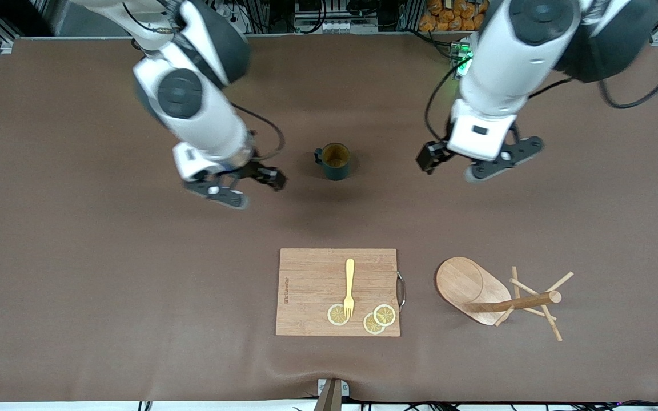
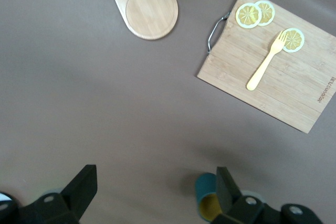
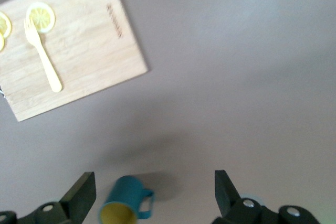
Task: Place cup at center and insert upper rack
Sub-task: 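Set the mug down with the right gripper while the left gripper approaches, then withdraw the right gripper while the left gripper moves above the mug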
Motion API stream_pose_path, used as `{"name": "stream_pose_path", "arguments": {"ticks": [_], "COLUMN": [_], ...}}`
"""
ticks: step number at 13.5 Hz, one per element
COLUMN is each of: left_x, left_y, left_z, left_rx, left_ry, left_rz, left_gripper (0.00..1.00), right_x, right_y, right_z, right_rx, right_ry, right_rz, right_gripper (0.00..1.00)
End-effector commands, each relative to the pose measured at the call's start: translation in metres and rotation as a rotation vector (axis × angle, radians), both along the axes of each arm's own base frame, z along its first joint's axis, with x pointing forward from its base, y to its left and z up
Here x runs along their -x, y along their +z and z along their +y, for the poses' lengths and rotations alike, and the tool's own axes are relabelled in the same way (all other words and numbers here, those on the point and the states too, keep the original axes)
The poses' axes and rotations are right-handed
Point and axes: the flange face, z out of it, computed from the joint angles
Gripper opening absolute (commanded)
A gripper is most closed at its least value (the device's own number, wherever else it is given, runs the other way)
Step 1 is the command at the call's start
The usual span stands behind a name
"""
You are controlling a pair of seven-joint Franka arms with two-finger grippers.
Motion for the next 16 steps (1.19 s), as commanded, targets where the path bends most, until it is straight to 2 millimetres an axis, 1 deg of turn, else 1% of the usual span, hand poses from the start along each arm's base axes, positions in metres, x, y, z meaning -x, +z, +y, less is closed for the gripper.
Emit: {"name": "stream_pose_path", "arguments": {"ticks": [1,2,3,5,7,8,9,10,11,13,14,15,16], "left_x": [0.018,0.027,0.035,0.058,0.067,0.075,0.086,0.099,0.112,0.147,0.161,0.172,0.188], "left_y": [-0.016,-0.023,-0.031,-0.051,-0.068,-0.082,-0.099,-0.118,-0.138,-0.168,-0.180,-0.194,-0.211], "left_z": [-0.056,-0.074,-0.091,-0.135,-0.173,-0.197,-0.221,-0.242,-0.258,-0.285,-0.296,-0.303,-0.311], "left_rx": [-0.026,-0.030,-0.034,-0.045,-0.039,-0.047,-0.063,-0.076,-0.091,-0.117,-0.119,-0.128,-0.144], "left_ry": [0.099,0.140,0.171,0.196,0.244,0.266,0.297,0.350,0.400,0.448,0.501,0.541,0.586], "left_rz": [-0.034,-0.041,-0.050,-0.077,-0.091,-0.101,-0.129,-0.164,-0.188,-0.206,-0.208,-0.208,-0.214], "left_gripper": [1.00,1.00,1.00,1.00,1.00,1.00,1.00,1.00,1.00,1.00,1.00,1.00,1.00], "right_x": [0.011,0.011,0.013,0.017,0.018,0.022,0.026,0.030,0.033,0.038,0.043,0.048,0.052], "right_y": [0.042,0.061,0.076,0.097,0.106,0.105,0.106,0.109,0.112,0.109,0.106,0.105,0.102], "right_z": [-0.051,-0.080,-0.106,-0.157,-0.201,-0.219,-0.233,-0.241,-0.249,-0.284,-0.297,-0.306,-0.310], "right_rx": [0.027,0.012,-0.005,0.003,0.004,0.005,0.003,0.005,0.006,-0.001,-0.006,-0.009,-0.010], "right_ry": [0.092,0.118,0.153,0.223,0.271,0.302,0.308,0.298,0.283,0.217,0.200,0.187,0.188], "right_rz": [-0.009,-0.012,-0.010,-0.005,-0.007,-0.010,-0.012,-0.012,-0.012,0.010,0.020,0.024,0.030], "right_gripper": [1.00,1.00,1.00,1.00,1.00,1.00,1.00,1.00,1.00,1.00,1.00,1.00,1.00]}}
